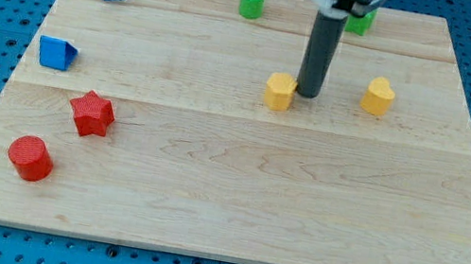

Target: Move the red star towards the bottom center

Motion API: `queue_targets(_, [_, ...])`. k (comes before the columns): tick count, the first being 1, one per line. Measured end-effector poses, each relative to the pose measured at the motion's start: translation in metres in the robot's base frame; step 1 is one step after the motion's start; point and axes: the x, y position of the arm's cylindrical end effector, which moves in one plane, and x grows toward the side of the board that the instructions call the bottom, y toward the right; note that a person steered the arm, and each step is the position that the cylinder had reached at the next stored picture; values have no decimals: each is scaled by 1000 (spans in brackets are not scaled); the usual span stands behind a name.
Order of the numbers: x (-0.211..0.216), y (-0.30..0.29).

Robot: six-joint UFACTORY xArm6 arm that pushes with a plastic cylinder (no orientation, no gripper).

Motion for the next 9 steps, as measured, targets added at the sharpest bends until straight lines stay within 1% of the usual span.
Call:
queue_targets(1, [22,-24])
queue_targets(2, [-26,6])
queue_targets(3, [-52,9])
queue_targets(4, [-48,-59])
queue_targets(6, [-42,-73])
queue_targets(7, [-39,-105])
queue_targets(8, [-39,-199])
queue_targets(9, [-31,-231])
